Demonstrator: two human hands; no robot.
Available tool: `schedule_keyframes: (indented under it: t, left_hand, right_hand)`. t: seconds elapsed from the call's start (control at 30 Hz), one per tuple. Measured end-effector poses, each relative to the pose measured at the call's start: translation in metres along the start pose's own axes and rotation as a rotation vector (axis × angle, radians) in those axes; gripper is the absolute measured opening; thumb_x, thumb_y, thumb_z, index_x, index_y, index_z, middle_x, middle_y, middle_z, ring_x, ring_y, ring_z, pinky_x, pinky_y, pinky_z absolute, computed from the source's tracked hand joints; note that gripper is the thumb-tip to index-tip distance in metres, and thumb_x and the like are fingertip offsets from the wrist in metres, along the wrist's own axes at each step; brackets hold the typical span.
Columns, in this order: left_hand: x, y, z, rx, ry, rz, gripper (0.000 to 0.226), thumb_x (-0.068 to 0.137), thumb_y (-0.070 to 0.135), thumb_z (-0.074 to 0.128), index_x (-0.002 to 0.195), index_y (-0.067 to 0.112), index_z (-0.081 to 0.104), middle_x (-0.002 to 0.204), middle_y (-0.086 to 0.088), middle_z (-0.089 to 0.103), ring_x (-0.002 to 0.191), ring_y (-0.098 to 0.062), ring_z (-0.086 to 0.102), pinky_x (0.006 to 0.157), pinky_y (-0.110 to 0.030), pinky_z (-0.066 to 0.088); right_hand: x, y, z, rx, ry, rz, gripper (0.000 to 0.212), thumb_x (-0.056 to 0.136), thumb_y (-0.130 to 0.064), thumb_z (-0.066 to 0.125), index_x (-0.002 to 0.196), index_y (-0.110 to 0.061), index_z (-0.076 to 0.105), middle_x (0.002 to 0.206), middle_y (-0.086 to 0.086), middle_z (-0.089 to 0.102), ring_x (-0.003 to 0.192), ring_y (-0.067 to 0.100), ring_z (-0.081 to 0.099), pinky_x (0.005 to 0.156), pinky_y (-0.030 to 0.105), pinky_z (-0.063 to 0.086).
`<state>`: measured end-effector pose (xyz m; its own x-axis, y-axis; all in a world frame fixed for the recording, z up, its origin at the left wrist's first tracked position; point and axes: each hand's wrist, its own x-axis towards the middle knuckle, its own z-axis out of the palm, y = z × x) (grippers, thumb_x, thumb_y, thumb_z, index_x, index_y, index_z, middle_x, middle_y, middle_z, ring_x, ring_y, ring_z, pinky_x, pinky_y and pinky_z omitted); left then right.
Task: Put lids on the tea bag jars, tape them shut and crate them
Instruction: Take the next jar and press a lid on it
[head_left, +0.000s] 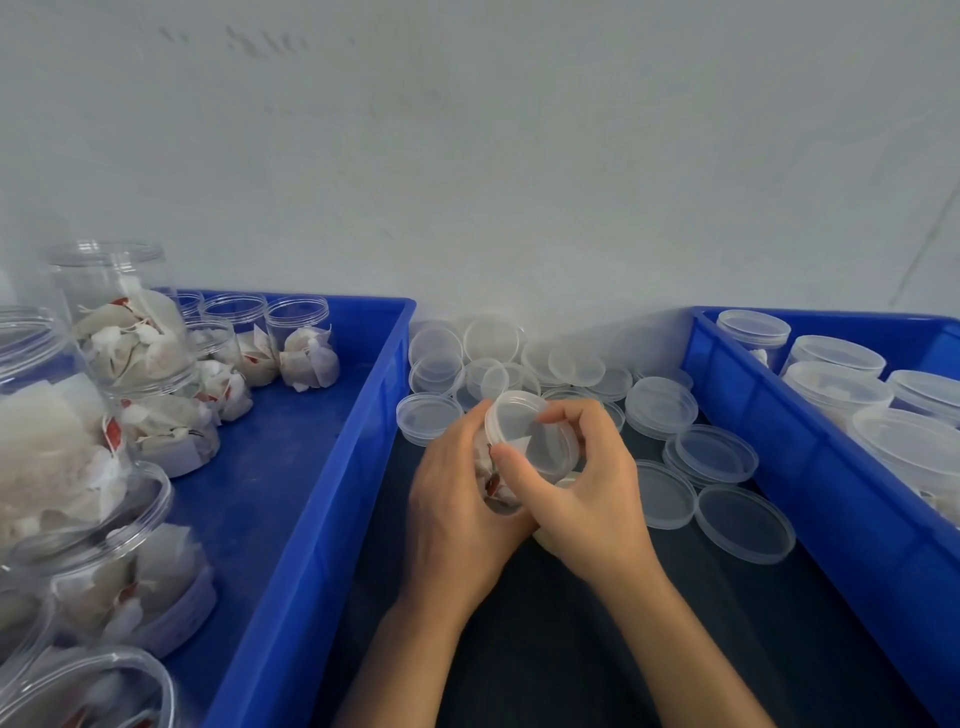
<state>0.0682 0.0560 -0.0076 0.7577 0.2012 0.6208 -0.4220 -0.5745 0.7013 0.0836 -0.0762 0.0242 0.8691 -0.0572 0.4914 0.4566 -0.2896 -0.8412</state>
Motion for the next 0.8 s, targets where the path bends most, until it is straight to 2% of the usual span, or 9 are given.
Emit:
schedule_keyframes:
  t: [0.17, 0.23, 0.33, 0.4, 0.5, 0.63, 0.7, 0.73, 0.8]
  left_hand:
    - [-0.002, 0.000, 0.005, 0.019, 0.014, 0.086, 0.082, 0.082, 0.033, 0.089, 0.152, 0.029, 0.047, 0.142, 0.024, 0.053, 0.133, -0.005, 0.057, 0.099, -0.044, 0.059]
    - [-0.001, 0.000, 0.006, 0.024, 0.008, 0.089, 0.081, 0.082, 0.035, 0.089, 0.151, 0.026, 0.050, 0.143, 0.019, 0.055, 0.132, -0.007, 0.058, 0.098, -0.044, 0.059]
    - [0.000, -0.001, 0.005, 0.023, -0.016, 0.062, 0.083, 0.077, 0.041, 0.088, 0.149, 0.035, 0.047, 0.137, 0.035, 0.049, 0.133, -0.002, 0.055, 0.100, -0.041, 0.058]
    - [0.000, -0.002, 0.005, 0.028, -0.021, 0.076, 0.086, 0.076, 0.040, 0.089, 0.149, 0.041, 0.043, 0.136, 0.044, 0.044, 0.133, 0.003, 0.052, 0.102, -0.038, 0.057]
    - [-0.001, -0.002, 0.007, 0.032, 0.024, 0.118, 0.086, 0.074, 0.036, 0.092, 0.146, 0.041, 0.045, 0.137, 0.046, 0.043, 0.131, 0.011, 0.049, 0.101, -0.030, 0.054]
    - [-0.002, -0.003, 0.013, 0.144, 0.073, 0.257, 0.069, 0.078, 0.043, 0.088, 0.137, 0.024, 0.058, 0.137, 0.018, 0.059, 0.133, -0.004, 0.055, 0.105, -0.039, 0.049]
    - [-0.001, -0.005, 0.015, 0.147, 0.056, 0.277, 0.067, 0.078, 0.046, 0.085, 0.135, 0.022, 0.060, 0.139, 0.015, 0.059, 0.136, -0.008, 0.055, 0.107, -0.042, 0.049]
    - [-0.001, -0.004, 0.015, 0.107, 0.049, 0.246, 0.069, 0.077, 0.048, 0.086, 0.136, 0.025, 0.059, 0.140, 0.020, 0.057, 0.135, -0.007, 0.055, 0.104, -0.042, 0.051]
    - [0.000, -0.003, 0.012, 0.030, 0.076, 0.149, 0.077, 0.074, 0.053, 0.087, 0.140, 0.035, 0.051, 0.137, 0.032, 0.052, 0.130, -0.003, 0.056, 0.098, -0.036, 0.056]
  right_hand:
    - [0.001, 0.001, 0.001, -0.190, 0.075, -0.003, 0.056, 0.067, -0.076, 0.074, 0.111, -0.048, 0.054, 0.113, -0.025, 0.053, 0.111, -0.001, 0.056, 0.084, 0.024, 0.050]
    - [0.003, 0.003, -0.005, -0.201, -0.034, -0.015, 0.068, 0.074, -0.076, 0.068, 0.132, -0.044, 0.054, 0.124, -0.028, 0.051, 0.119, -0.004, 0.054, 0.094, 0.022, 0.048]
    - [0.005, 0.007, -0.014, -0.158, -0.169, -0.059, 0.081, 0.080, -0.069, 0.064, 0.151, -0.032, 0.052, 0.138, -0.025, 0.052, 0.130, -0.009, 0.049, 0.104, 0.013, 0.041]
    - [0.006, 0.007, -0.015, -0.171, -0.149, -0.062, 0.082, 0.077, -0.068, 0.066, 0.148, -0.028, 0.056, 0.133, -0.025, 0.056, 0.127, -0.006, 0.052, 0.103, 0.014, 0.043]
    - [0.009, 0.000, -0.014, -0.368, -0.080, -0.044, 0.081, 0.071, -0.082, 0.061, 0.135, -0.032, 0.060, 0.125, -0.023, 0.060, 0.119, 0.000, 0.056, 0.100, 0.029, 0.049]
    - [0.009, -0.005, -0.015, -0.712, -0.046, 0.072, 0.088, 0.074, -0.101, 0.026, 0.106, -0.027, 0.060, 0.101, -0.013, 0.068, 0.098, 0.017, 0.065, 0.079, 0.039, 0.050]
    - [0.007, -0.004, -0.015, -0.797, -0.044, 0.092, 0.093, 0.072, -0.104, 0.008, 0.095, -0.026, 0.053, 0.085, -0.008, 0.066, 0.087, 0.024, 0.065, 0.073, 0.041, 0.048]
    - [0.007, -0.004, -0.017, -0.794, -0.038, 0.067, 0.093, 0.072, -0.103, 0.004, 0.095, -0.027, 0.052, 0.085, -0.008, 0.065, 0.087, 0.023, 0.065, 0.072, 0.041, 0.046]
    - [0.008, -0.003, -0.023, -0.645, -0.076, -0.008, 0.084, 0.081, -0.096, 0.013, 0.115, -0.032, 0.056, 0.110, -0.015, 0.064, 0.105, 0.015, 0.061, 0.078, 0.039, 0.043]
